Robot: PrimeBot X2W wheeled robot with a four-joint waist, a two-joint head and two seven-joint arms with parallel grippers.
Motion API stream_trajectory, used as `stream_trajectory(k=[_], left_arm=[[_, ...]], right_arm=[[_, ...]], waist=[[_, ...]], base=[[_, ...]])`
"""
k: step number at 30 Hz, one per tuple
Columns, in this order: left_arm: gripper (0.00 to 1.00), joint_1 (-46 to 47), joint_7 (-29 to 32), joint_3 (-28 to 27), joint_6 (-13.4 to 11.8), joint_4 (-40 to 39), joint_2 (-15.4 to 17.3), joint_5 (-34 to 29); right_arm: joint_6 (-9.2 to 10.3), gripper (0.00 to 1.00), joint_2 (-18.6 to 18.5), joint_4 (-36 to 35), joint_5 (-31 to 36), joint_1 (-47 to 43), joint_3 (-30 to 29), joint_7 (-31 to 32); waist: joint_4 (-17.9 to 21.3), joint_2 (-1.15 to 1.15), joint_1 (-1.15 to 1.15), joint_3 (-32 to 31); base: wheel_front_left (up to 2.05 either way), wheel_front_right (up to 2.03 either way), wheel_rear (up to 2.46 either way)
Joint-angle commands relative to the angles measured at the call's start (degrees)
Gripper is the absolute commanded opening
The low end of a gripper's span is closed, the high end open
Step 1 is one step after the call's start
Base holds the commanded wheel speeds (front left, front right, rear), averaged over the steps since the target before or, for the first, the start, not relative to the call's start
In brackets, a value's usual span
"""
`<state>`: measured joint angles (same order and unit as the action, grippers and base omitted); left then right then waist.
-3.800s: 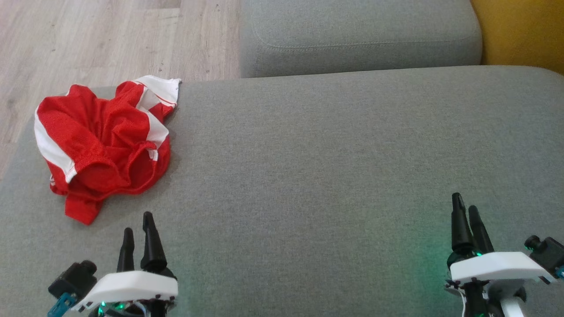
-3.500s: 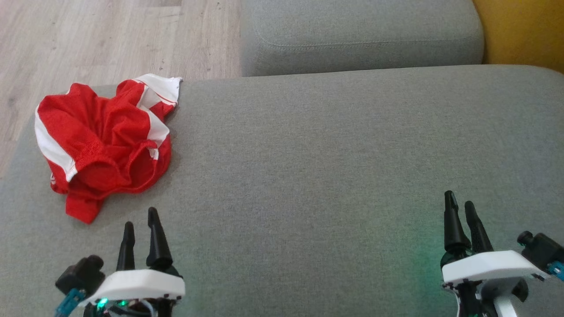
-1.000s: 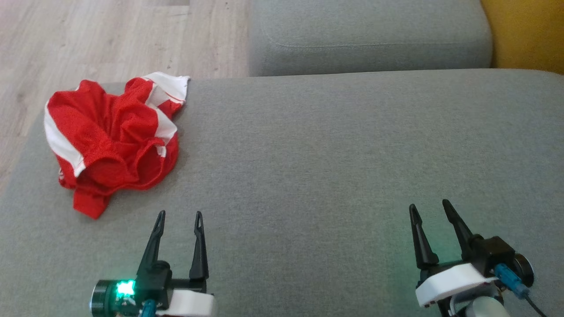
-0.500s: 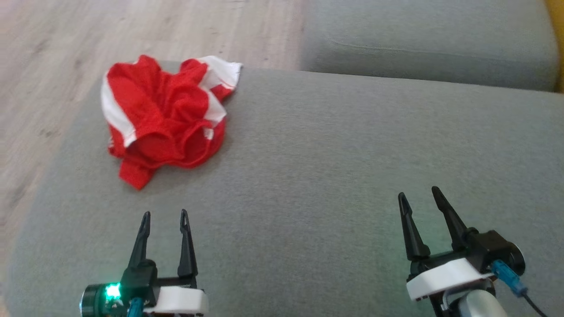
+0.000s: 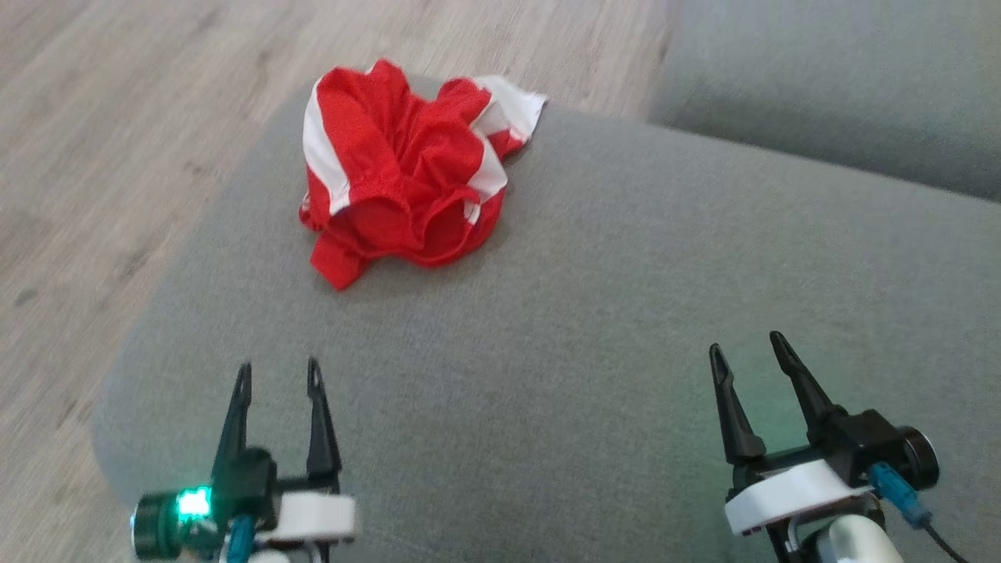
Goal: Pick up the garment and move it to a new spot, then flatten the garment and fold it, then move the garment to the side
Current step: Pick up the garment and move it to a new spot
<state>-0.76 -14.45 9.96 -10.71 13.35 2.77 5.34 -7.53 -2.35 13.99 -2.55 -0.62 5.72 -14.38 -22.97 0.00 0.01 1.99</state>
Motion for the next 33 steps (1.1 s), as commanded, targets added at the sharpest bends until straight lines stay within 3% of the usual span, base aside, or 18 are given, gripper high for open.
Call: stream_trajectory(k=[1,3,6,13,22,27,33], left_arm=[[1.0,4.27,-0.55,-1.04,-0.77,-2.24,0.11,-1.47],[1.0,6.73,-0.55,-0.93,-2.71,-4.23,0.11,-1.93],[1.0,10.16,-0.55,-1.64,-3.02,-6.73,0.11,-2.22],[1.0,24.74,-0.55,-5.36,1.19,-5.55,3.09,-1.75],[1.0,40.23,-0.55,-5.03,5.45,12.65,1.8,0.74],[1.0,44.99,-0.55,-4.64,3.21,26.07,0.86,1.18],[1.0,49.52,-0.55,-3.77,3.78,36.97,0.27,3.76]], right_arm=[[0.04,1.0,-0.53,-1.73,0.91,1.98,1.42,-0.62],[0.04,1.0,-0.53,-2.19,3.79,2.89,1.39,-0.62],[0.04,1.0,-0.53,-3.0,6.53,3.85,0.66,-0.62],[0.04,1.0,-4.7,-5.42,9.3,6.71,-0.18,-0.62],[0.04,1.0,-9.46,-8.26,9.93,7.21,-0.39,-0.62],[0.04,1.0,-10.92,-9.29,10.15,7.3,0.0,-0.62],[0.04,1.0,-12.3,-9.96,10.39,7.14,-0.41,-0.62]], waist=[[-1.62,0.0,-0.01,2.25],[-2.43,0.0,-0.01,5.1],[-2.81,0.0,-0.01,8.41],[-2.22,0.0,-0.01,16.13],[-0.67,0.0,-0.01,21.83],[0.41,0.0,-0.01,24.14],[0.71,0.0,-0.01,26.51]], base=[[0.0,0.0,0.0],[0.0,0.0,0.0],[0.0,0.0,0.0],[0.0,0.0,0.0],[0.0,0.0,0.0],[0.0,0.0,0.0],[0.0,0.0,0.0]])
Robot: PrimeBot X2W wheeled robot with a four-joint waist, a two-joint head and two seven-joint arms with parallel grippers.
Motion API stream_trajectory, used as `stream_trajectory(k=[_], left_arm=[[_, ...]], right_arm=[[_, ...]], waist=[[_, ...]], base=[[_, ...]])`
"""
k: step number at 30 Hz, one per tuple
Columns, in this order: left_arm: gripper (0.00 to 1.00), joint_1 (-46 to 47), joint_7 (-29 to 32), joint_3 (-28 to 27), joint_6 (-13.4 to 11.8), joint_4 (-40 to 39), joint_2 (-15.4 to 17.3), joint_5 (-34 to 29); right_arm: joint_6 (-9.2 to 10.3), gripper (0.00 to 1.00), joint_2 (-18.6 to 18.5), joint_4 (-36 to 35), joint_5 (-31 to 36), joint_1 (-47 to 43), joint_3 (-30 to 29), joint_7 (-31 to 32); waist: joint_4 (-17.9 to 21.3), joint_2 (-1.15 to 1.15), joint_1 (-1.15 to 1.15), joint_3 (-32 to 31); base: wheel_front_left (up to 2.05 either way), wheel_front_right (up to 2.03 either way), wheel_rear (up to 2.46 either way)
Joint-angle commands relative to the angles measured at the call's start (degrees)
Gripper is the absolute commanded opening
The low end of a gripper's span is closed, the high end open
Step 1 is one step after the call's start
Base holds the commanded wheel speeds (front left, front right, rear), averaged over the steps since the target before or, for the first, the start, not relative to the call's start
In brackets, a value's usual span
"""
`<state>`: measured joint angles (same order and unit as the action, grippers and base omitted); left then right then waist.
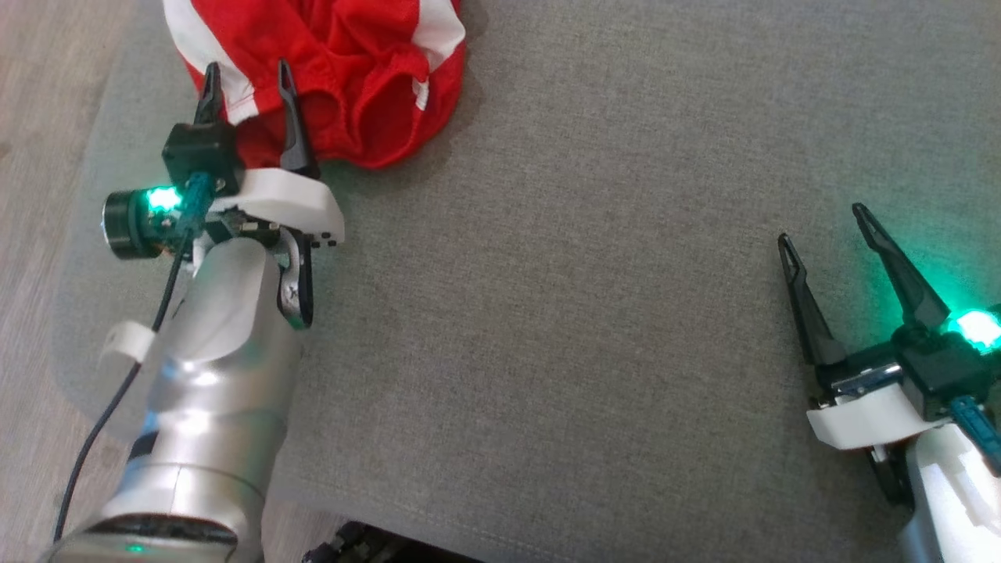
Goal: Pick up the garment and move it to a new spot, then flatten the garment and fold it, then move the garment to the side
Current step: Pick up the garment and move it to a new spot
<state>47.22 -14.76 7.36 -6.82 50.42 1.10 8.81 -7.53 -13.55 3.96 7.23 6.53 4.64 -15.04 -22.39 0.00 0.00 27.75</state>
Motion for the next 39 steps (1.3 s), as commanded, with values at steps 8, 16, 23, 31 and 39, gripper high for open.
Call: stream_trajectory(k=[8,16,23,31,39], left_arm=[[0.0,3.07,-0.24,-0.47,-0.08,3.13,1.83,1.08],[0.0,1.65,-0.24,-1.34,1.29,-5.57,3.64,-0.32],[0.0,2.42,-0.24,-0.88,5.3,-15.96,7.15,-1.86],[0.0,7.09,4.11,2.81,11.18,-25.2,9.3,-1.78],[0.0,8.53,12.27,8.66,13.47,-36.12,7.66,0.62]], right_arm=[[0.04,1.0,-0.28,0.45,0.47,0.79,0.81,0.04],[0.04,1.0,2.99,2.38,-0.34,1.56,1.81,0.04],[0.04,1.0,7.42,3.99,-1.39,2.17,3.07,0.04],[0.04,1.0,10.45,4.33,-3.72,1.38,2.68,0.04],[0.04,1.0,10.65,1.8,-10.14,-1.21,2.43,0.04]], waist=[[0.58,0.0,0.0,0.53],[1.83,0.0,0.0,-4.6],[6.35,0.0,0.0,-12.16],[17.53,0.0,0.0,-19.34],[31.15,0.0,0.0,-22.36]], base=[[0.0,0.0,0.0],[0.0,0.0,0.0],[0.0,0.0,0.0],[0.0,0.0,0.0],[0.0,0.0,0.0]])
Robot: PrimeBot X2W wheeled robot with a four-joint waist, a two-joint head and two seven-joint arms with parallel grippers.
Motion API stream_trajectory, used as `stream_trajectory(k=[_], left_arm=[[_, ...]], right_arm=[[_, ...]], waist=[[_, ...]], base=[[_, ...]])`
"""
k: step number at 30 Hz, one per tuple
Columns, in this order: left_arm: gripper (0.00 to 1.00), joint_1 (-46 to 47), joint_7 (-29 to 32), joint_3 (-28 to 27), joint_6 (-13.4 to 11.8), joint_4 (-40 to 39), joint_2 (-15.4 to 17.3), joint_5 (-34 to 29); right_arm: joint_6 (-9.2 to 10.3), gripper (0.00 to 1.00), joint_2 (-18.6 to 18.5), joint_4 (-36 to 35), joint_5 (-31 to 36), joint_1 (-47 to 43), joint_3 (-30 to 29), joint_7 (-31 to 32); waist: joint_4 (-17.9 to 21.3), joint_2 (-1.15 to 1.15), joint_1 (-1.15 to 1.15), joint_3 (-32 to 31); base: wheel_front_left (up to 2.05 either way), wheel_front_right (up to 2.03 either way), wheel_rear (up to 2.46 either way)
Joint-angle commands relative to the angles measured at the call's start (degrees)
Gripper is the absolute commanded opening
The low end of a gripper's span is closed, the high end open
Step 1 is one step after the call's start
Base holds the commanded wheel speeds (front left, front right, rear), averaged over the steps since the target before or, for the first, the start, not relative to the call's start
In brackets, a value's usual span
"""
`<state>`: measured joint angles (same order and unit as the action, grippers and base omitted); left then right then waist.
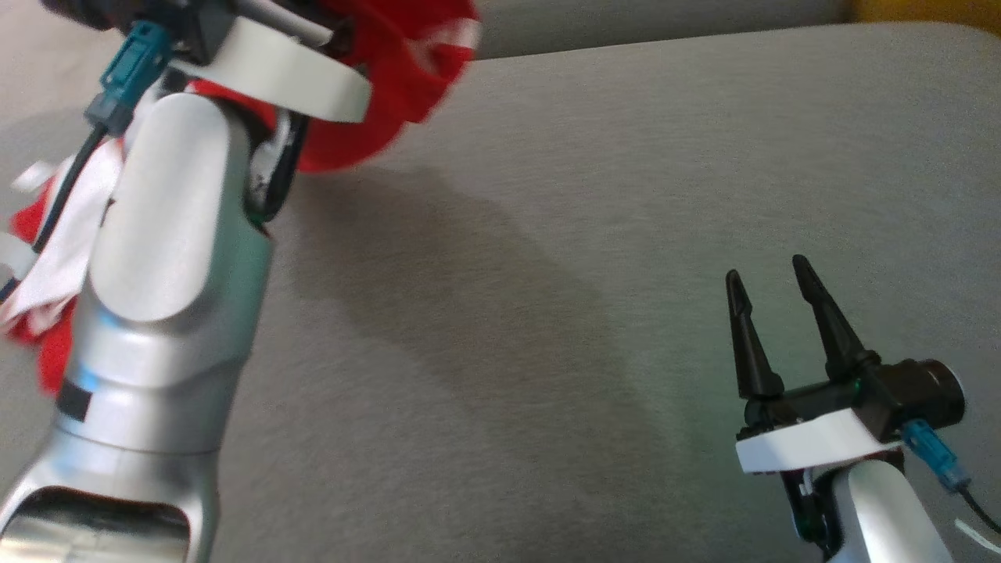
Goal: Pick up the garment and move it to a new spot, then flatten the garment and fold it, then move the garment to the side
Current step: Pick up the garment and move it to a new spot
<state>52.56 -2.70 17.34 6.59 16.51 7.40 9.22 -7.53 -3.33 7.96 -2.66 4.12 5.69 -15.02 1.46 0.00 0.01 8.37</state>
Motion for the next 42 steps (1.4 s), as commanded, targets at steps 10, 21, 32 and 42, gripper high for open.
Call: stream_trajectory(k=[10,21,32,42], left_arm=[[0.0,4.22,2.04,1.54,-0.28,-3.31,-2.71,4.55],[0.83,-10.34,-8.12,3.24,-4.86,15.27,-0.14,2.21],[1.0,-28.38,-12.28,-5.34,-11.29,10.59,-3.75,4.69],[1.0,-51.56,-12.29,-6.88,-14.24,-15.7,-4.5,1.81]], right_arm=[[0.04,1.0,0.45,-5.52,-3.18,1.22,1.56,0.02],[0.04,1.0,0.45,-5.94,-5.44,2.68,1.52,0.02],[0.04,1.0,0.45,-2.13,-1.64,1.06,0.25,0.02],[0.04,1.0,0.45,0.62,-0.57,-4.46,-1.07,0.02]], waist=[[17.24,0.0,-0.01,-1.04],[17.51,0.0,-0.01,5.54],[3.78,0.0,-0.01,3.07],[-4.41,0.0,-0.01,-4.97]], base=[[0.0,0.0,0.0],[0.0,0.0,0.0],[0.0,0.0,0.0],[0.0,0.0,0.0]])
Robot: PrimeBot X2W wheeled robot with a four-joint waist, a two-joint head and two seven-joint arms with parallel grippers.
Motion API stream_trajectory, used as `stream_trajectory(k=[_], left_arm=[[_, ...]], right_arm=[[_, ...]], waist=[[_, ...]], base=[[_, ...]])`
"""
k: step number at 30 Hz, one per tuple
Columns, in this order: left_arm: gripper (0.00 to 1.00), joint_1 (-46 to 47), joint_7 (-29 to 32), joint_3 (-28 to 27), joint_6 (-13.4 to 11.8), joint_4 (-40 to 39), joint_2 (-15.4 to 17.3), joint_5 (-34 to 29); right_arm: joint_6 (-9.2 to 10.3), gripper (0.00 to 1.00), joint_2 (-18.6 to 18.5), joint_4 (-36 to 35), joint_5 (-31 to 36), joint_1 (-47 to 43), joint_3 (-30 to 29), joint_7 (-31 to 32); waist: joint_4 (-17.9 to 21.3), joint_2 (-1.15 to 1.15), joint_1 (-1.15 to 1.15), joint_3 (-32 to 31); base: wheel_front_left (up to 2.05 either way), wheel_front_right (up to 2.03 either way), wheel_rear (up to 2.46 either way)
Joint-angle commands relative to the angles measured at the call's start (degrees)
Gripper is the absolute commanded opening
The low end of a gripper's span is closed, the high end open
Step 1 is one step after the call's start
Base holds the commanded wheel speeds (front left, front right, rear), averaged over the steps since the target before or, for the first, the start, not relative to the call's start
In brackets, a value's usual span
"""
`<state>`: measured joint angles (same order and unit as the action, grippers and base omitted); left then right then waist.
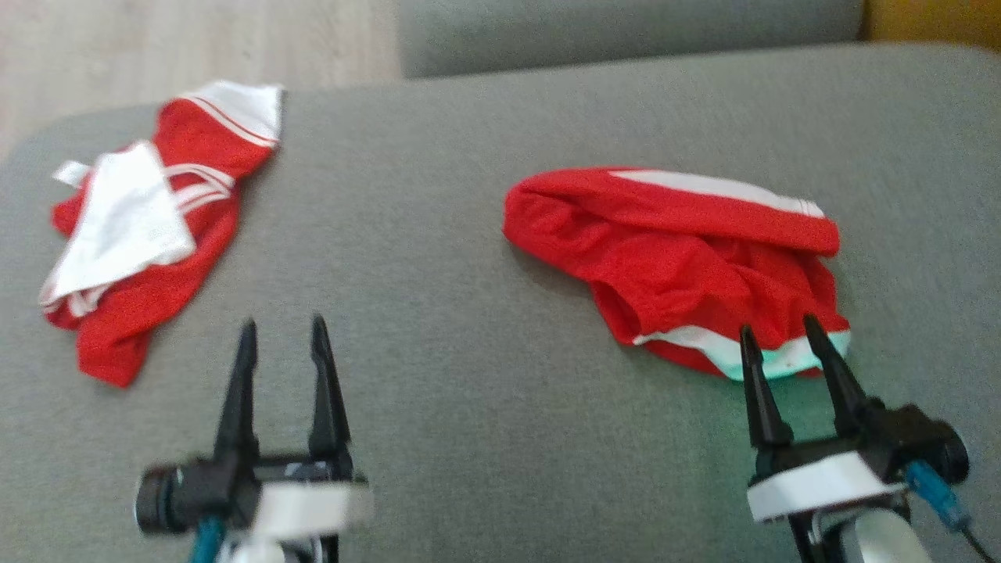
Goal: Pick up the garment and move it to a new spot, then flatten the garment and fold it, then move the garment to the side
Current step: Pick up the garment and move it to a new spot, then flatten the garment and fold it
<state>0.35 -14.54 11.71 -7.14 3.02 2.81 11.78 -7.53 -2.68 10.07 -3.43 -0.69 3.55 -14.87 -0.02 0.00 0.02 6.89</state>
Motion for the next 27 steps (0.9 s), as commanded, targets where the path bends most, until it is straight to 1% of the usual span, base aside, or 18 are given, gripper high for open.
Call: stream_trajectory(k=[1,4,8,17,27], left_arm=[[1.0,-2.87,-0.45,-0.41,-0.91,-4.08,0.09,-1.83],[1.0,-6.83,-0.45,0.95,-0.97,-5.79,0.08,-3.34],[1.0,-9.46,-0.45,1.52,-1.85,-6.54,0.08,-4.01],[1.0,-10.24,-0.45,1.09,-2.73,-6.36,0.08,-6.1],[1.0,-10.6,-0.46,0.84,-2.81,-5.57,0.07,-7.45]], right_arm=[[0.04,1.0,-0.2,-1.49,0.11,-1.14,0.81,-0.13],[0.04,1.0,-0.2,-2.03,-0.11,-3.11,0.58,-0.13],[0.04,1.0,-0.2,-3.31,-0.03,-5.54,0.61,-0.13],[0.04,1.0,-0.2,-3.74,0.31,-7.68,0.91,-0.13],[0.04,1.0,-0.2,-3.79,0.41,-7.74,2.46,-0.13]], waist=[[-3.58,0.0,-0.02,-5.1],[-4.02,0.0,-0.02,-6.48],[-4.15,0.0,-0.02,-7.43],[-3.47,0.0,-0.02,-8.19],[-2.75,0.0,-0.02,-8.41]], base=[[0.0,0.0,0.0],[0.0,0.0,0.0],[0.0,0.0,0.0],[0.0,0.0,0.0],[0.0,0.0,0.0]])
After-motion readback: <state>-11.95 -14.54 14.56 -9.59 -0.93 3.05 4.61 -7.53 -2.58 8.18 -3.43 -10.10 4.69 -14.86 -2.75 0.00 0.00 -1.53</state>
